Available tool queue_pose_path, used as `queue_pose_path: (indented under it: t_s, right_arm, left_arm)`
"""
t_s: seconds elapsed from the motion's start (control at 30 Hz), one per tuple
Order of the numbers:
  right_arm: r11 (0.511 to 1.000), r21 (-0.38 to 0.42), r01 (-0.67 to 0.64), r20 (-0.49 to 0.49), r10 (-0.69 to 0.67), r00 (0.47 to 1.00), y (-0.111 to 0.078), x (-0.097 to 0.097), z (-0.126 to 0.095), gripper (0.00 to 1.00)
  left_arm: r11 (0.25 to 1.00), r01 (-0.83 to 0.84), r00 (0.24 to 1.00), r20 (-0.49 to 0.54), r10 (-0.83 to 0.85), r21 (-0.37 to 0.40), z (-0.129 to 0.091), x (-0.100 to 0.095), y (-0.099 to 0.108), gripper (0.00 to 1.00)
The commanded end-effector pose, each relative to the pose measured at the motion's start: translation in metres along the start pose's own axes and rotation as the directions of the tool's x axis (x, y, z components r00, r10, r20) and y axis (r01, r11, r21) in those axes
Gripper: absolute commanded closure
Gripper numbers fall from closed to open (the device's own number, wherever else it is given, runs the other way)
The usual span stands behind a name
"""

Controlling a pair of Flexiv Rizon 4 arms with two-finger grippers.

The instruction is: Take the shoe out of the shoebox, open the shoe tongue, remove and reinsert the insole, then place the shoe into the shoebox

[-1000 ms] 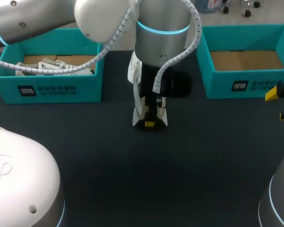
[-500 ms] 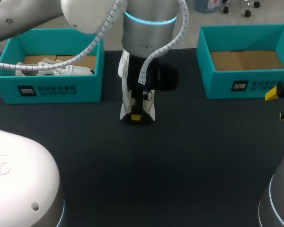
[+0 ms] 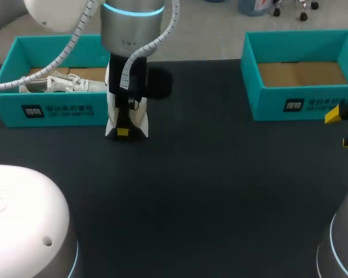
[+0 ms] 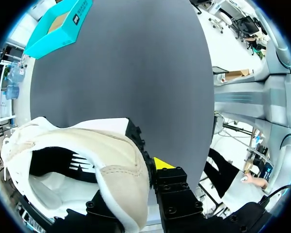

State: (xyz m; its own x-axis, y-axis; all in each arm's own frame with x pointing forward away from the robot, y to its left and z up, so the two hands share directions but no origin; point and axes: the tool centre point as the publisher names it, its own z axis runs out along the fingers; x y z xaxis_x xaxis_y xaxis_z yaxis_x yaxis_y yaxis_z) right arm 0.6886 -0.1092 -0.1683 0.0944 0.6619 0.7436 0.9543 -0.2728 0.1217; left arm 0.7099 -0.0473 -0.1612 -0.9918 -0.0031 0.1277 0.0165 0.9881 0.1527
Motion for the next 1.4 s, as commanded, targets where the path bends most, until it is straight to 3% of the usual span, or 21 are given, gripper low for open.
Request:
queue_pose_path:
  t_s: [0.03,0.43,0.9,1.23,1.4]
  right_arm:
    - [1.0,-0.002,-0.001,0.003,0.001,1.0,-0.002,0.0,0.0,0.0]
    - [1.0,-0.002,-0.001,0.003,0.001,1.0,-0.002,0.0,0.0,0.0]
    - [1.0,-0.002,-0.001,0.003,0.001,1.0,-0.002,0.0,0.0,0.0]
    - [1.0,-0.002,-0.001,0.003,0.001,1.0,-0.002,0.0,0.0,0.0]
    - [1.0,-0.002,-0.001,0.003,0.001,1.0,-0.002,0.0,0.0,0.0]
  left_arm:
    - [0.996,0.006,1.0,-0.004,-0.006,0.094,0.005,-0.006,0.048,1.0]
    - [0.992,0.059,0.998,-0.034,-0.055,0.113,0.014,-0.03,0.12,1.0]
    - [0.992,0.112,0.993,-0.05,-0.109,0.058,0.027,-0.051,0.179,1.0]
    - [0.984,0.144,0.988,-0.071,-0.137,0.102,0.032,-0.084,0.236,1.0]
    - [0.988,0.123,0.989,-0.09,-0.115,0.092,0.033,-0.106,0.252,1.0]
